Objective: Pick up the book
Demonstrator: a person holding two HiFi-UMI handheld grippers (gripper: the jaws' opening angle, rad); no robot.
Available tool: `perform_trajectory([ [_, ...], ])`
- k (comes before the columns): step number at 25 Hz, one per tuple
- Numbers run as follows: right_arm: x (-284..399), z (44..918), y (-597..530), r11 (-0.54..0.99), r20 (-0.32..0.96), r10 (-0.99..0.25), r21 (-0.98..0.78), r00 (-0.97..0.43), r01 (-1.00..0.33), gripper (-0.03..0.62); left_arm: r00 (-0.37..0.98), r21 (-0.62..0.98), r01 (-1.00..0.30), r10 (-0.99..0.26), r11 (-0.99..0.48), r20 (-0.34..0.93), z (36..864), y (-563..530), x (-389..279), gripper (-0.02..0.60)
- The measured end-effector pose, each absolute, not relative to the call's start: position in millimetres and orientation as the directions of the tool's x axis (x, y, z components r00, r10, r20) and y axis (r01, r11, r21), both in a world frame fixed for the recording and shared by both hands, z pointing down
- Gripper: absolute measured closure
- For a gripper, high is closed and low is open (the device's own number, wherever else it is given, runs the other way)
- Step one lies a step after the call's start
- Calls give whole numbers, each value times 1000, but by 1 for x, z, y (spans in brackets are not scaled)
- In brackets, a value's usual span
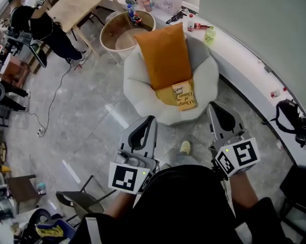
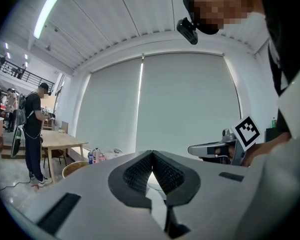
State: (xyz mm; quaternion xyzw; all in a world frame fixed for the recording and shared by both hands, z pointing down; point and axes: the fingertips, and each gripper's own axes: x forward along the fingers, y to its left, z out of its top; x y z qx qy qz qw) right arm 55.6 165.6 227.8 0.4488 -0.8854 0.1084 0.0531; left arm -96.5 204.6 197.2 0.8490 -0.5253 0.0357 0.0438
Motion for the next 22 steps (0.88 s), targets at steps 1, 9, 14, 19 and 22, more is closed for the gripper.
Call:
perform_trajectory([
  [1, 59, 229, 162, 574, 189, -782, -150, -593, -805, 591, 445, 35, -895, -889, -444, 106, 197, 201, -93, 569],
  [9, 74, 232, 138, 580, 173, -778, -171, -604, -796, 591, 446, 17, -894, -886, -448, 126, 201, 178, -70, 569],
  [14, 81, 231, 128, 572, 164, -785, -174, -597, -801, 591, 456, 0, -888, -880, -460, 130, 199, 170, -63, 569],
  [19, 85, 230, 123, 560, 157, -796, -177, -585, -810, 591, 468, 4, -882, -875, -471, 127, 197, 164, -59, 569],
  [22, 85, 228, 118, 556, 158, -799, -173, -581, -813, 591, 473, 11, -880, -873, -475, 120, 195, 159, -59, 569],
])
